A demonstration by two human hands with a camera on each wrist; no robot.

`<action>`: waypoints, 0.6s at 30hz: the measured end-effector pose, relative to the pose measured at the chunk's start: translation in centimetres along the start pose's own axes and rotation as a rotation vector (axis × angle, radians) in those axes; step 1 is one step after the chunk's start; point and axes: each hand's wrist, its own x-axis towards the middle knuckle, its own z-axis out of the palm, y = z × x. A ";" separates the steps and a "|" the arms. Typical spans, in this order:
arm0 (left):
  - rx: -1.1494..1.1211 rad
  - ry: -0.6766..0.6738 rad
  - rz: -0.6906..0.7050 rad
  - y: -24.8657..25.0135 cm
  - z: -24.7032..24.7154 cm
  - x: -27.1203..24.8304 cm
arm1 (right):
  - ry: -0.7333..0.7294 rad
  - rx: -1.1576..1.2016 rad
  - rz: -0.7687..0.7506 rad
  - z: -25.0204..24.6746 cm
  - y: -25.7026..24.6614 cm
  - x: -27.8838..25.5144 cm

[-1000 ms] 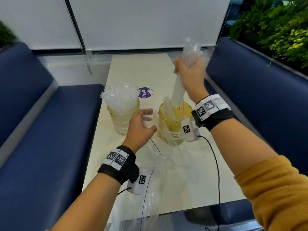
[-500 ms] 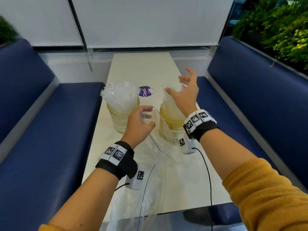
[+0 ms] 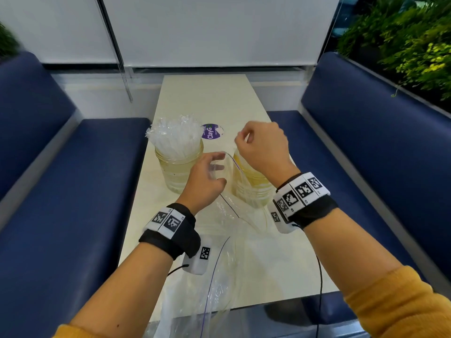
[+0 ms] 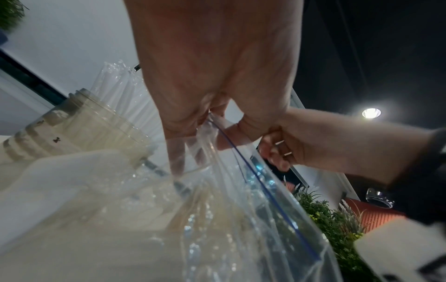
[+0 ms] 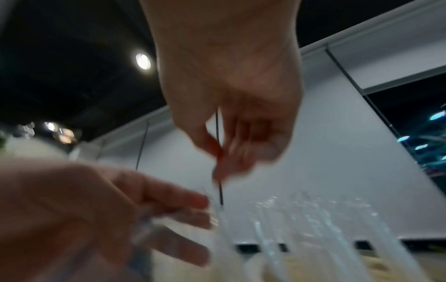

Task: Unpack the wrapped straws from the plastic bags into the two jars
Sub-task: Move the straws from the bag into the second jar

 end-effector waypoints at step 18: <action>0.006 -0.091 0.057 0.0 1.3 -1.2 | -1.016 -0.352 0.182 4.2 0.3 -6.5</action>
